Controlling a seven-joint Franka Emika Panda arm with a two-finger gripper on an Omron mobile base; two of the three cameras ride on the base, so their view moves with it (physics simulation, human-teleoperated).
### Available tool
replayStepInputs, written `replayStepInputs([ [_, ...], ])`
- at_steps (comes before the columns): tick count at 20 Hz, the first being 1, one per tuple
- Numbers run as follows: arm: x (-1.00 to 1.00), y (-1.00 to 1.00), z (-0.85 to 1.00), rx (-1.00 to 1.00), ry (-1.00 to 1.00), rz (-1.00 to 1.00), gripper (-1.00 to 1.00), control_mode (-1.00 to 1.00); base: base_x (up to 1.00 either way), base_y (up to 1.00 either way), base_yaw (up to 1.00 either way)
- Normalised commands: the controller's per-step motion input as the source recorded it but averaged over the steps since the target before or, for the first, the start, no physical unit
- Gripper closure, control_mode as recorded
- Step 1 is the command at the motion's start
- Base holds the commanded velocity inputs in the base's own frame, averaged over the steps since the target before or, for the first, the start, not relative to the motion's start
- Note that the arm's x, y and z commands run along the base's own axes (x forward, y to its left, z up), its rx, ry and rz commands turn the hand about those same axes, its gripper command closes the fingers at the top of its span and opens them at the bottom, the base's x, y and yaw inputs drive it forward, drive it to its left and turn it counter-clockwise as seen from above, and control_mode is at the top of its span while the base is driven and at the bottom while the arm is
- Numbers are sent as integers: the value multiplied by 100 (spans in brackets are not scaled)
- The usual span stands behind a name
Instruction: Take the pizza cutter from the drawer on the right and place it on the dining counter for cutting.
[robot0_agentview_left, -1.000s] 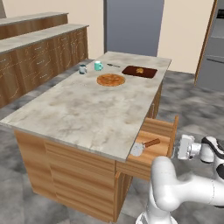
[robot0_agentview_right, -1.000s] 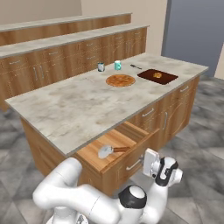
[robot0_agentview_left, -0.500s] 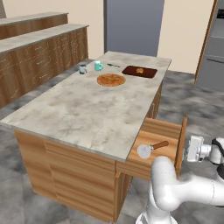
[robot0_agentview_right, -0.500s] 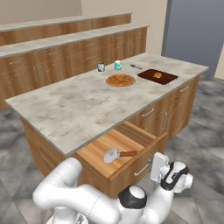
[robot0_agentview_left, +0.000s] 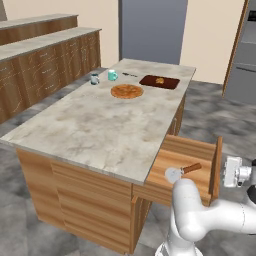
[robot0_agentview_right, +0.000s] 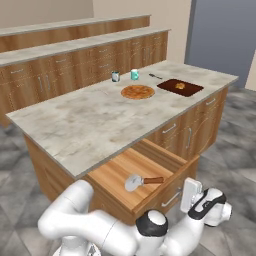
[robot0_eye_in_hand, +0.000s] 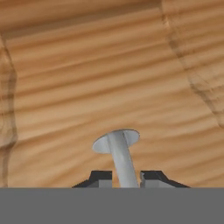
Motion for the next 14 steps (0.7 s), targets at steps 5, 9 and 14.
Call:
replayStepInputs([
  [5,0,-40,-8,5,-2,5,100,-100,0,0,0],
  [9,0,-13,-2,3,0,0,-100,-100,0,0,0],
  [14,0,0,0,0,0,0,-100,-100,0,0,0],
])
